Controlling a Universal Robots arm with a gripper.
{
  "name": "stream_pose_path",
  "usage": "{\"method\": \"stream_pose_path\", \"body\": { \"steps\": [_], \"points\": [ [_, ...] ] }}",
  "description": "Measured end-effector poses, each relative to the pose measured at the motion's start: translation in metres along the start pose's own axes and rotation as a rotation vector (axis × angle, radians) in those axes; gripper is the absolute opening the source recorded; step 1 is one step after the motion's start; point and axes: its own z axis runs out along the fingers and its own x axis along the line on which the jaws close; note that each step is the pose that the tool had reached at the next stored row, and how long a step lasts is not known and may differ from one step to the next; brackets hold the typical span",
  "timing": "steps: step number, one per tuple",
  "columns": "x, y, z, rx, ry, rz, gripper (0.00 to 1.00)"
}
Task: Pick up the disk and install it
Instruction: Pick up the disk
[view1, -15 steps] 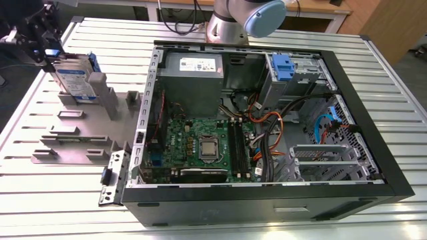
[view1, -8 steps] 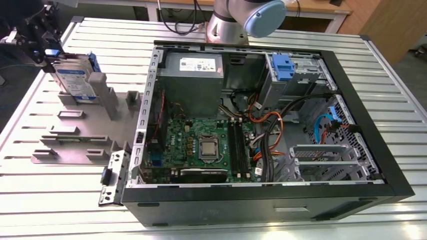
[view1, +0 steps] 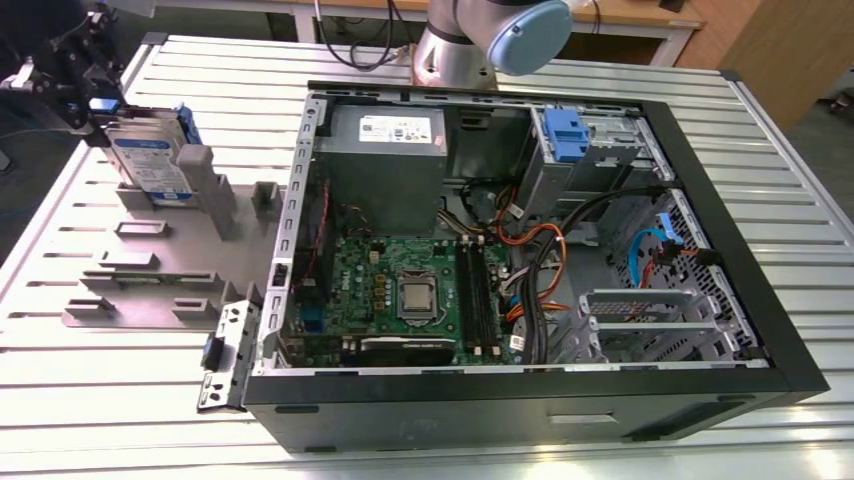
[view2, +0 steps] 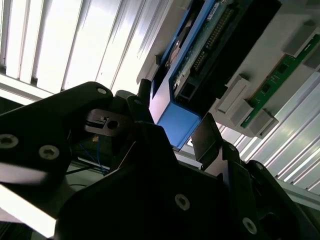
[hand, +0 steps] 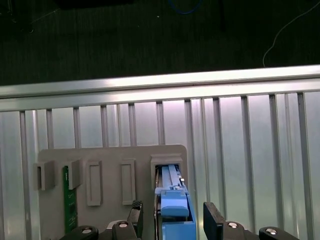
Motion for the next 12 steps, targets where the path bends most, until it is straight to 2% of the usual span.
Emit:
{"method": "stream_pose_path", "body": {
  "steps": [4, 5, 10, 11, 12],
  "points": [
    [0.0001, 0.0008, 0.0004, -0.0001, 0.0006, 0.0, 0.58],
    [0.0001, 0.0008, 0.0004, -0.0001, 0.0009, 0.0, 0.51],
    [0.0001, 0.0008, 0.0005, 0.0001, 0.0019, 0.0, 0.49],
    [0.0001, 0.0008, 0.0005, 0.0001, 0.0021, 0.0, 0.42],
    [0.0001, 0.0008, 0.0005, 0.0001, 0.0024, 0.0, 0.42]
  ]
}}
